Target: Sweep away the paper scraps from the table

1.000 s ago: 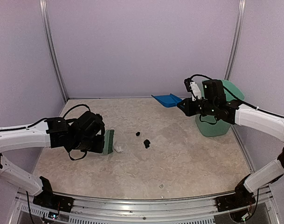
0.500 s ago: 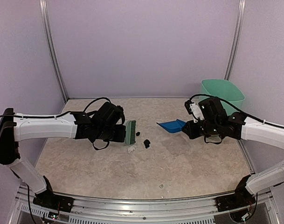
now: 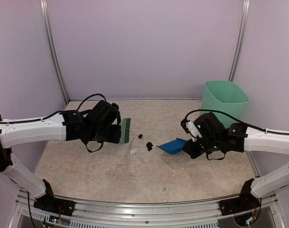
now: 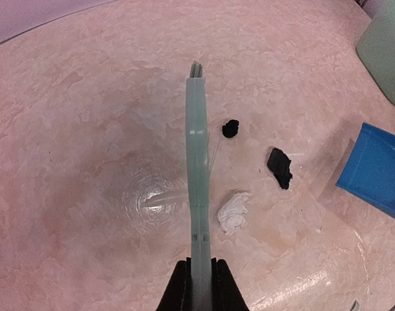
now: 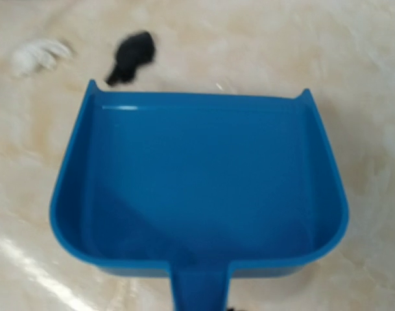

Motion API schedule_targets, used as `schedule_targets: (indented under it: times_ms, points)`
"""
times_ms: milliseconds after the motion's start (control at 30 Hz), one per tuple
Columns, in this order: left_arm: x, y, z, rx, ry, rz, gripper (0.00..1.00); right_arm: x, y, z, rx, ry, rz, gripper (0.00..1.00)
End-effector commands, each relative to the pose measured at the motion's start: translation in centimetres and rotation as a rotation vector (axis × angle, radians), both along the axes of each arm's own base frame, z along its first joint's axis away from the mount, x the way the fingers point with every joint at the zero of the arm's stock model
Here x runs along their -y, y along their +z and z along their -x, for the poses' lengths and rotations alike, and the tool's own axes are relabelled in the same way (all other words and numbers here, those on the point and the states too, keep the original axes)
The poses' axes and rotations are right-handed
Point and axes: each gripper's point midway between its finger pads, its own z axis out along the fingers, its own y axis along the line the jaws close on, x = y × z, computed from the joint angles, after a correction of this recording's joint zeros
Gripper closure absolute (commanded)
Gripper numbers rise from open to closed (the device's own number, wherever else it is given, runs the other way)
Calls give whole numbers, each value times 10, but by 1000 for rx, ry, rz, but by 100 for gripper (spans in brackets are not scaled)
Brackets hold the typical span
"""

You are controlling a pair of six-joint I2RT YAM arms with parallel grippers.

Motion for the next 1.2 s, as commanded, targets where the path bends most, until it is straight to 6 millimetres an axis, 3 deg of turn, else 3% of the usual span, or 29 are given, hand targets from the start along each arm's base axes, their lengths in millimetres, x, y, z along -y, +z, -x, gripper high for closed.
schedule_targets:
  times_ms: [0,267,533,700,933,1167]
  points:
    - [-26,-3,35,-34,15,-48,100,0,-2,-6,42,-2,20,100]
    - [-24,-3,89,-89,-115,21,100,3,-3,-9,73,-8,37,100]
    - [-12,-13,112,-128,-228,68,100,7,-19,-4,61,3,47,100]
    - [-5,-25,99,-119,-206,31,100,6,-21,-6,61,2,47,100]
    - [3,-37,62,-85,-141,5,100,5,-21,-6,73,11,46,100]
    - [13,-44,25,-38,-115,-54,100,6,-34,-7,64,20,82,100]
